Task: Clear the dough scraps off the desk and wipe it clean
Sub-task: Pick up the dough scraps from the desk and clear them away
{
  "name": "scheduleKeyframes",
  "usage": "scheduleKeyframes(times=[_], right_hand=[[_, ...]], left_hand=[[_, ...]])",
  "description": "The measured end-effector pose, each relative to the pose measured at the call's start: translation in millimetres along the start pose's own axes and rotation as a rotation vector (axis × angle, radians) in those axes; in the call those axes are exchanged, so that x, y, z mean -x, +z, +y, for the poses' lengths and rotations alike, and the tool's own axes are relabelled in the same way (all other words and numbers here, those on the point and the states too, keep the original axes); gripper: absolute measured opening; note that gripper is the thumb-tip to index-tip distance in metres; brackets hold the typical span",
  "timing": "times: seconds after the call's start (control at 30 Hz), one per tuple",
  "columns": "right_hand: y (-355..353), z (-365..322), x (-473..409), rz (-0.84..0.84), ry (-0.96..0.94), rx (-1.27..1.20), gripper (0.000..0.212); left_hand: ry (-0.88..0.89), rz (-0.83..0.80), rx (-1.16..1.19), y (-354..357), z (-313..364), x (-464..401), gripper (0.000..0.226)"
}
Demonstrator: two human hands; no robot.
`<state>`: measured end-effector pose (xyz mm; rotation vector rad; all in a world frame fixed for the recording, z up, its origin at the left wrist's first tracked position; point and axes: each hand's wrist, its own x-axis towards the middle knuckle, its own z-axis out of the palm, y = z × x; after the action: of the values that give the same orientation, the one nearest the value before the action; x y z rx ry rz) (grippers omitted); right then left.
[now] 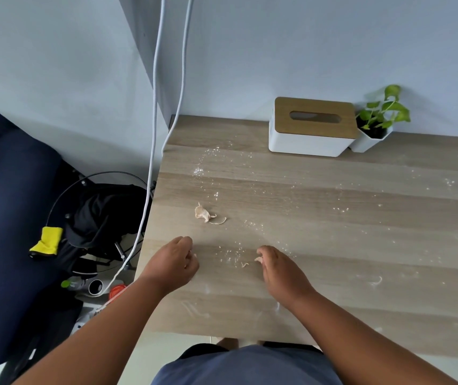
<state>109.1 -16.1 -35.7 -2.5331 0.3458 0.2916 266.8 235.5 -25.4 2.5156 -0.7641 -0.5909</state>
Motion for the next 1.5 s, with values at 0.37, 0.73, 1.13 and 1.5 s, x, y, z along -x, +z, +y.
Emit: scheduleKeyframes(times=[0.37,0.73,1.13,1.5], right_hand=[[-8.4,-3.0,1.1,0.003,0.001,-0.001,0.025],[-10.0,-12.6,3.7,-0.033,0.046,0.01,0.032],[-10.5,-15.4,1.5,-0.063,0.09,0.011,0.028],[-7.4,-14.8,-4.0,-0.006,0.044,0.109,0.036]], left_hand=[[-0.02,-0.039,0.028,-5.3,-2.3,4.3,0.022],[0.022,0.02,0.052,-12.4,-8.8,8.3,0.01],[-0.157,0.151,0.093,-30.7,-31.8,6.7,0.029],[-0.136,0.095,0.046,-15.8,-32.6,23.6,0.046]])
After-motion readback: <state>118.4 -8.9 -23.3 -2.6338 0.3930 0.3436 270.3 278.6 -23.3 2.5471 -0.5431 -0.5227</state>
